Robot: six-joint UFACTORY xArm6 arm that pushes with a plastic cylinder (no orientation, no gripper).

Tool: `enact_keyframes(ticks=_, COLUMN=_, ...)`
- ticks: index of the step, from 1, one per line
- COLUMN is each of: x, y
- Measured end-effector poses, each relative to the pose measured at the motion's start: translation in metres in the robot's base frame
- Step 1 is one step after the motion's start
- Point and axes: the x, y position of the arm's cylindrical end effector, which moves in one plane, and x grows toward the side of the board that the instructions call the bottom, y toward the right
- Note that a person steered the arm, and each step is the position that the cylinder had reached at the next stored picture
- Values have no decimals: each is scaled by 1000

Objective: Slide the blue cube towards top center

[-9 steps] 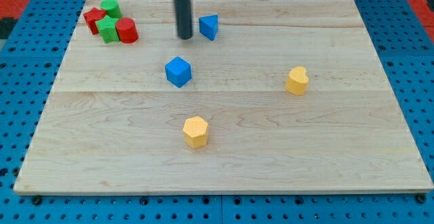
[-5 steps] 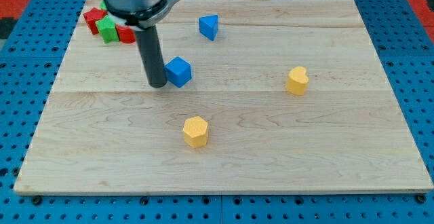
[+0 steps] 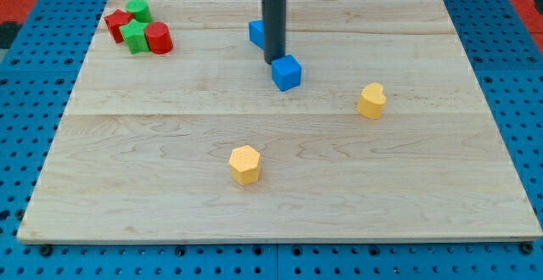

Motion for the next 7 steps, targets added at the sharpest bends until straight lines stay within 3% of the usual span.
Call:
enact_keyframes(ticks=4, x=108, y=-33)
enact_keyframes(ticks=7, x=50, y=47)
